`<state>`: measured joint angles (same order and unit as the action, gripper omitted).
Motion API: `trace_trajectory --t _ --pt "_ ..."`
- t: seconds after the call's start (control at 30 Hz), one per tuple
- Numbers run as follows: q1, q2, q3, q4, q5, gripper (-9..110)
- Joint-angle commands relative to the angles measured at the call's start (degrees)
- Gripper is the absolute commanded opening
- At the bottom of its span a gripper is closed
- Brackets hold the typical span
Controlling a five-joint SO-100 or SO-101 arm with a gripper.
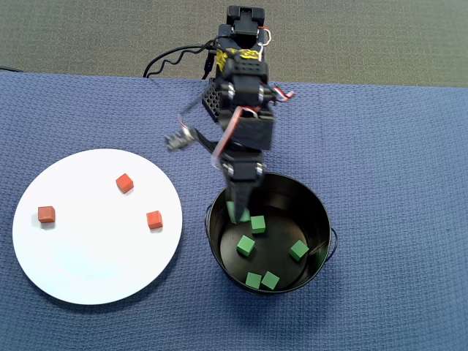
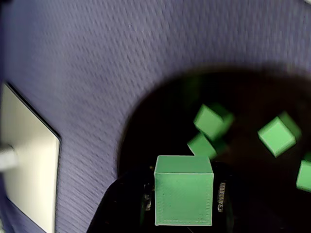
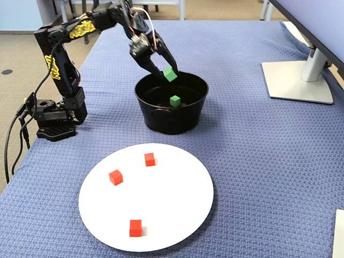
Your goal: Pick up the green cubes from the white plate and place them in the black recipient
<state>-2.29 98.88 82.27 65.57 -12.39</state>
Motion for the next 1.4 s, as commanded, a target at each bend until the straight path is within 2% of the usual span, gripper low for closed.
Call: trace_trajectory --t 0.0,0.03,0.07,0.13,0.33,0.5,0.6,0.7,0.83,0.9,1.07,1.37 --pt "-4.3 -0.3 2.6 -4.3 2.8 0" --pt "-4.7 -0.4 2.8 -4.6 2.8 0" --pt "-5.2 -0.6 2.7 -4.1 2.4 5" --pt "-5.9 -0.4 2.5 -2.2 0.1 32" --pt "-3.1 2.5 2.0 1.7 -2.1 39" --pt "0.4 8.9 5.6 5.4 -1.9 36" --pt "3.3 17.0 14.2 3.8 0.5 28" --pt "6.2 27.7 24.2 3.4 2.8 12" --pt "7.8 43.4 36.4 4.9 2.4 9" --pt "7.2 50.5 41.1 7.8 2.7 1" --pt "6.2 63.5 49.3 13.9 4.9 0" --pt "9.6 80.0 68.1 12.4 6.1 0"
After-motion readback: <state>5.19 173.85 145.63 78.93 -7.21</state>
